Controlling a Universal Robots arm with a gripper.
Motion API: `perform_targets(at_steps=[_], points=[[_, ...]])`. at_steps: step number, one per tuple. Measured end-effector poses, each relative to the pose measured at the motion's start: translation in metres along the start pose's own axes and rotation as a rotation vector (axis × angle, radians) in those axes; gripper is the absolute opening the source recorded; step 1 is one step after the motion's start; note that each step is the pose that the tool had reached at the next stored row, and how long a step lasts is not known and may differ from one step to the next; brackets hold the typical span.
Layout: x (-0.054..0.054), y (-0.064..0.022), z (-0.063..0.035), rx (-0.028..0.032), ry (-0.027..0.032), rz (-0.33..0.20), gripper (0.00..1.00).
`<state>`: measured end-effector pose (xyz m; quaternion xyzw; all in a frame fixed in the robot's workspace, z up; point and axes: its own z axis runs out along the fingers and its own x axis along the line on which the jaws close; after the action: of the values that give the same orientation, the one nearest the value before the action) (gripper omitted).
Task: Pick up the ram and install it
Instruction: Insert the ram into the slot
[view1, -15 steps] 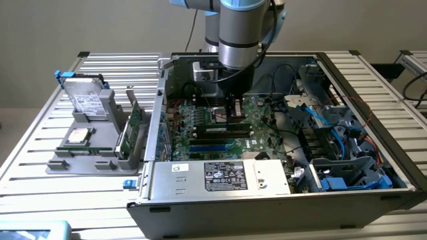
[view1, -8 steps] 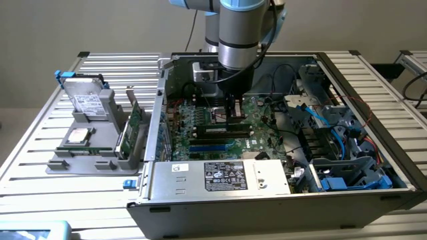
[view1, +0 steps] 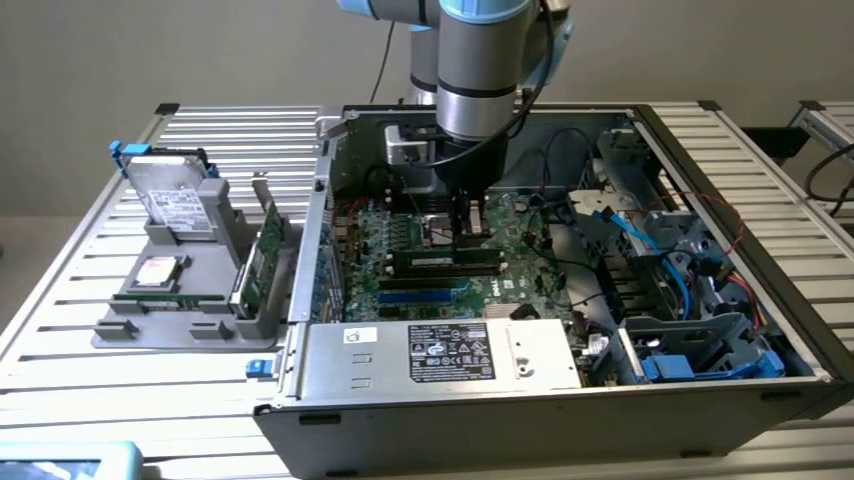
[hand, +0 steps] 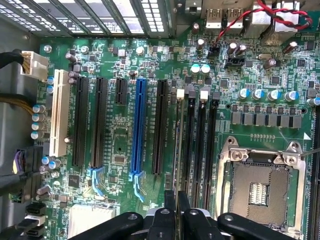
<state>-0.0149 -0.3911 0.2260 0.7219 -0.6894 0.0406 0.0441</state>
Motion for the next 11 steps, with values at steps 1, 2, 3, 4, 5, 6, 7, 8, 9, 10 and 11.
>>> perform_targets(at_steps=[1,2,3,4,5,6,7,8,9,10,11], points=[[0.0,0.0,0.0,0.0,0.0008,0.0,0.14],[0.0,0.0,0.0001,0.0,0.0014,0.0,0.14],[-0.0001,0.0001,0.0003,0.0,0.002,0.0,0.14],[0.0,0.0001,0.0004,-0.0001,0.0026,0.0,0.14],[0.0,0.0005,0.0004,-0.0002,0.0033,0.0,0.14],[-0.0001,0.0008,0.0006,-0.0002,0.0039,0.0,0.14],[-0.0001,0.0007,0.0008,-0.0001,0.0042,0.0,0.14],[-0.0002,0.0008,0.0011,0.0,0.0043,0.0,0.14],[-0.0004,0.0008,0.0014,0.0,0.0045,0.0,0.14],[-0.0007,0.0008,0.0015,-0.0001,0.0046,0.0,0.14],[-0.0013,0.0008,0.0016,0.0,0.0046,0.0,0.14]])
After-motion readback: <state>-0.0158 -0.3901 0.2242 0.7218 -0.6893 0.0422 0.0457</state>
